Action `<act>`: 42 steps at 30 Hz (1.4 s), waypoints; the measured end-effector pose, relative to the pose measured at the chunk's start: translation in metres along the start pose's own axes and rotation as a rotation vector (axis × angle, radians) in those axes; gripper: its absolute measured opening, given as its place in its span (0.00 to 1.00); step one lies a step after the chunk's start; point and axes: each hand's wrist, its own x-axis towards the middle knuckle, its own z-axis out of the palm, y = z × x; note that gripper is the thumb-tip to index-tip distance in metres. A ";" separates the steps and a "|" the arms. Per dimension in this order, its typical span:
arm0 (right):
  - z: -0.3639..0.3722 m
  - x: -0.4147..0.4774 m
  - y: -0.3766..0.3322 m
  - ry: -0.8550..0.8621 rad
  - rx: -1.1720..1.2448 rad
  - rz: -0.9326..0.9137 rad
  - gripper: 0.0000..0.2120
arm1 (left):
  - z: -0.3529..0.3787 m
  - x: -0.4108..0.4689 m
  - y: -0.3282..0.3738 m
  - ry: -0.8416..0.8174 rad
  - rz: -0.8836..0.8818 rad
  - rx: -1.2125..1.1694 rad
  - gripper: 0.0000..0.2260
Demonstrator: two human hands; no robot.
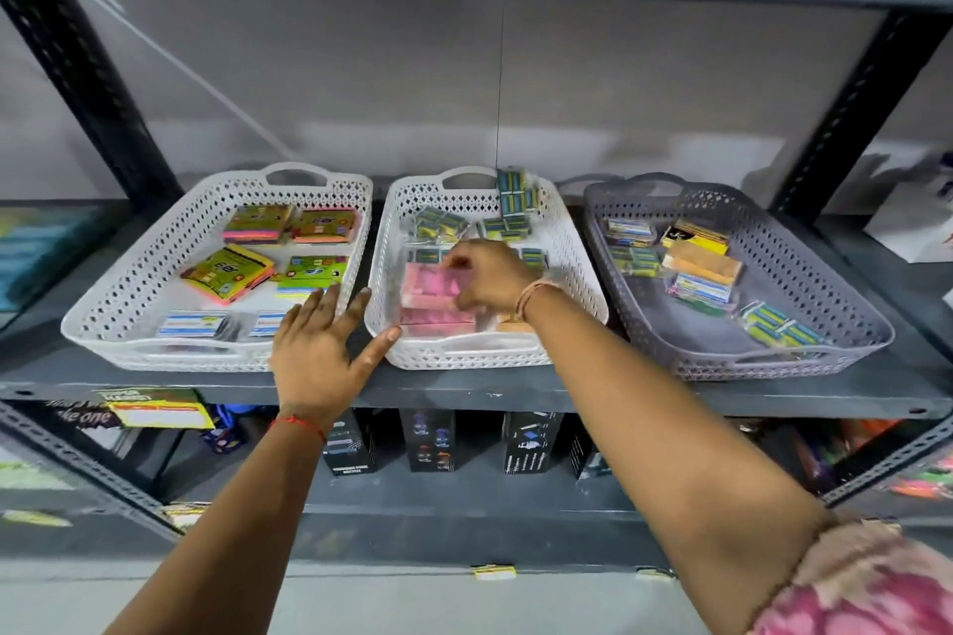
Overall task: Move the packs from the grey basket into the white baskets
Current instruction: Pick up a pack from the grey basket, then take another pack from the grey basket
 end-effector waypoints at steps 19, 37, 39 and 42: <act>-0.088 -0.019 0.123 0.328 -0.320 0.288 0.33 | 0.008 0.007 0.017 0.076 -0.049 -0.003 0.43; -0.138 -0.014 0.243 0.349 -0.357 0.616 0.15 | 0.022 0.011 0.015 0.208 -0.031 0.025 0.36; -0.142 -0.016 0.222 0.454 -0.336 0.539 0.16 | 0.021 0.010 0.014 0.202 -0.041 0.027 0.36; -0.143 -0.017 0.175 0.556 -0.175 0.279 0.19 | 0.021 0.010 0.014 0.195 -0.050 0.020 0.37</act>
